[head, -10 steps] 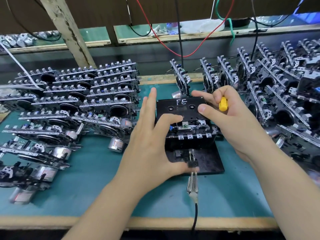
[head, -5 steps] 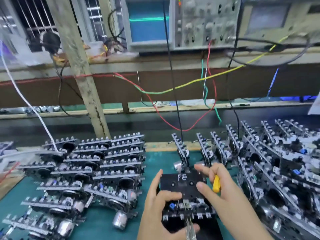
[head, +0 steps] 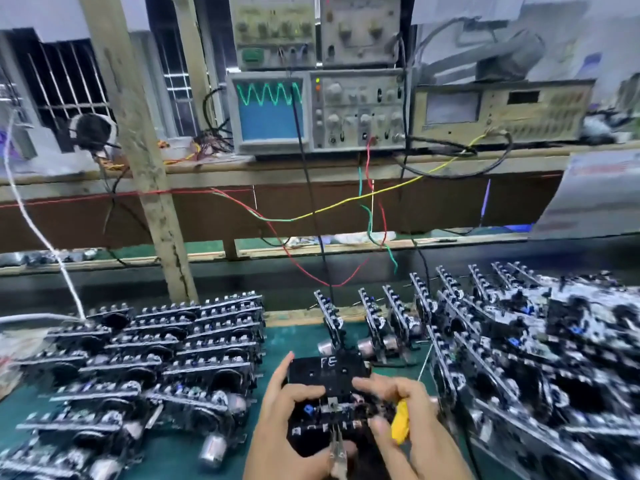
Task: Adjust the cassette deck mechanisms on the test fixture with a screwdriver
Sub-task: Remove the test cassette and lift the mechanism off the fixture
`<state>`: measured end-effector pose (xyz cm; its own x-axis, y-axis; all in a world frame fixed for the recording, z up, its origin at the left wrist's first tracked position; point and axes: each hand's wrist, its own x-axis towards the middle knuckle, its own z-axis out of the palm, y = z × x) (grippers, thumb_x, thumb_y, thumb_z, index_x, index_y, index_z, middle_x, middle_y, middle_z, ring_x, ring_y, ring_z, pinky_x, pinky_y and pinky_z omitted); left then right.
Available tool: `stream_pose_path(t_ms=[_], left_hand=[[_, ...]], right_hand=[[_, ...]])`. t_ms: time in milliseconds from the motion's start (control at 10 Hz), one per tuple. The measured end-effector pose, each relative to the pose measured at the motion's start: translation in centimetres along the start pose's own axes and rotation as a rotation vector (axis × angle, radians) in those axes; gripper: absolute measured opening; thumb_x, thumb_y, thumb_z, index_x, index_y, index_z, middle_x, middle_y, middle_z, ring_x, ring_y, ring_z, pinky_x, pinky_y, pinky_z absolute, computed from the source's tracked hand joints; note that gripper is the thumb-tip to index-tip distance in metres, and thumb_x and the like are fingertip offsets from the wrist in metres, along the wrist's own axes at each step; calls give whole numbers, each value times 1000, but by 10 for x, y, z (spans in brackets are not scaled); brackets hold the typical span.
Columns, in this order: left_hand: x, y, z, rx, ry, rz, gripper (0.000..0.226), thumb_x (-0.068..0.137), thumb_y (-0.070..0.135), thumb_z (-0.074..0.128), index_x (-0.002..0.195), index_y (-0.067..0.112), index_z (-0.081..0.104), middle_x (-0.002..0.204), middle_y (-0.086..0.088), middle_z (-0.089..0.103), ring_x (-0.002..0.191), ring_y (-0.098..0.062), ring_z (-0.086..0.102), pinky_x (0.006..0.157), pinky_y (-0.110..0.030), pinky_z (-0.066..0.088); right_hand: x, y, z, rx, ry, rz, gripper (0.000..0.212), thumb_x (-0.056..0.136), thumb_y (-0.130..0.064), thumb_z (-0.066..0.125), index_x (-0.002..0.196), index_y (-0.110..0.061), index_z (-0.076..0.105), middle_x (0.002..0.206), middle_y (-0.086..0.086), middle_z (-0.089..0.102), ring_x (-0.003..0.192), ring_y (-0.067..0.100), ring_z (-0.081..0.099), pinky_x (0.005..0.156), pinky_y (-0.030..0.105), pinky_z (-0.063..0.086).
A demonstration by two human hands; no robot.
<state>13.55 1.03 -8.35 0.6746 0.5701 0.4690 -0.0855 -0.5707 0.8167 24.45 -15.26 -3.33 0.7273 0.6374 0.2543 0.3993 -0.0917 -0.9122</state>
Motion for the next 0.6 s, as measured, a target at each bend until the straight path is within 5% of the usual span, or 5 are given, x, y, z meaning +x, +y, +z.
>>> stream_pose_path(t_ms=[100,300,500,600], left_hand=[[-5,3,5,38,22,31,64,47,54,88,106,51,64,153,36,29,132,14,42,98,-15,37],[-5,11,3,35,4,3,69,43,58,88,108,50,64,153,37,30,134,18,35,102,-30,38],[-4,5,4,6,2,-16,70,39,51,90,105,50,65,152,34,33,136,3,44,107,-44,43],[-4,5,3,24,5,-10,72,39,58,89,107,49,64,152,36,32,133,16,39,103,-35,40]], right_hand=[[-6,-3,-4,-161,-85,-59,39,99,-1,56,108,-39,50,109,-21,59,99,-17,56,93,5,41],[-20,4,-5,-282,-21,-205,27,101,-21,53,112,-44,45,129,-30,52,123,-11,42,93,5,31],[-30,25,2,-224,88,-249,46,90,-41,56,122,-64,34,131,-26,51,121,-3,51,96,8,37],[-33,34,5,-224,265,-292,41,90,-23,61,114,-53,46,126,-21,63,112,5,63,93,22,48]])
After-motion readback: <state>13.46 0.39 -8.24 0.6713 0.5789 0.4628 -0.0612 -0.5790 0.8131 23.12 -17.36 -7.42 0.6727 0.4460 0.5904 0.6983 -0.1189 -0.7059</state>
